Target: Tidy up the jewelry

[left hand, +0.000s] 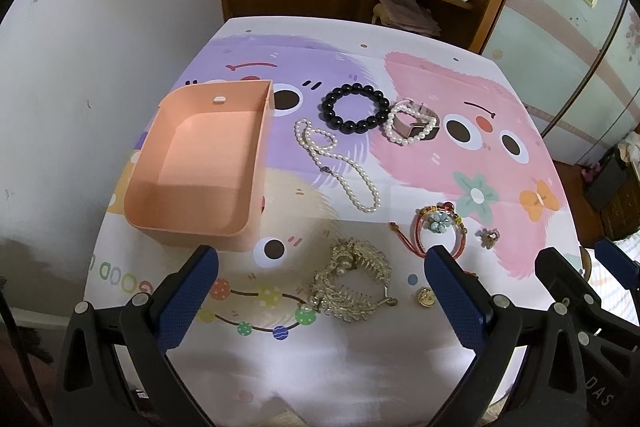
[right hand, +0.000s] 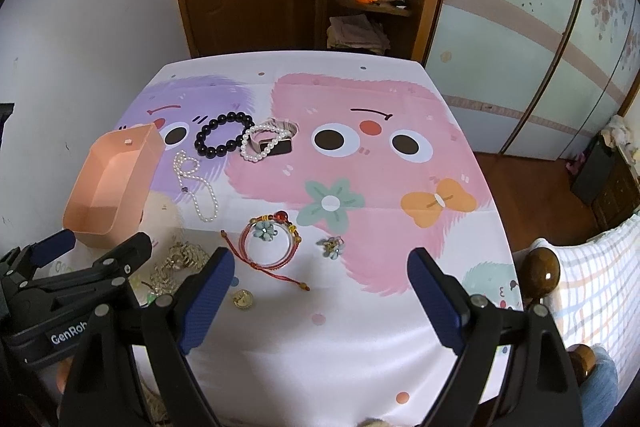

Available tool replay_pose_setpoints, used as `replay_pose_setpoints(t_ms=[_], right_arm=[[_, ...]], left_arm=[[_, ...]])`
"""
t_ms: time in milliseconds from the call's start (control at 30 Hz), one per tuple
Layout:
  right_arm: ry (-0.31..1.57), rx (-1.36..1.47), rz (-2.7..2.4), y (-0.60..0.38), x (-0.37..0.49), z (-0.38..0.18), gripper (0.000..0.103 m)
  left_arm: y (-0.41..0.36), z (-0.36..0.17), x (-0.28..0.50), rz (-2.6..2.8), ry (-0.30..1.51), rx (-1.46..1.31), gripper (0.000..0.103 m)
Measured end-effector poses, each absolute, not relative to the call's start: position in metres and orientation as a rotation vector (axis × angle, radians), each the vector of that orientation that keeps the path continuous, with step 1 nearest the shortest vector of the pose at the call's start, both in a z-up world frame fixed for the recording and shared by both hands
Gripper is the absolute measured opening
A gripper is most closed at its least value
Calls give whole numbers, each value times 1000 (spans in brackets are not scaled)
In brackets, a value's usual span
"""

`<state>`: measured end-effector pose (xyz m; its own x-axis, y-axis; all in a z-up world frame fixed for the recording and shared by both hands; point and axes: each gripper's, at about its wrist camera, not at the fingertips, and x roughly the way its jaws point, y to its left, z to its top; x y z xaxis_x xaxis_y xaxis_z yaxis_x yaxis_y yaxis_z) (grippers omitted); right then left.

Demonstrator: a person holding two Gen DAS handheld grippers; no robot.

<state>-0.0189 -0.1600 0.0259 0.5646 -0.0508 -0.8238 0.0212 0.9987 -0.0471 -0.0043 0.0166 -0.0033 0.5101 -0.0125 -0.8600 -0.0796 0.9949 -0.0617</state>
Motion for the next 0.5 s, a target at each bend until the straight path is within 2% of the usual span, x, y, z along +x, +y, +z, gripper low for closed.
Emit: replay_pose_setpoints(t_ms=[500], right_arm=[[946, -79, -37, -144, -11, 34, 89]], left_arm=[[27, 8, 6, 48, 1032, -83, 102]])
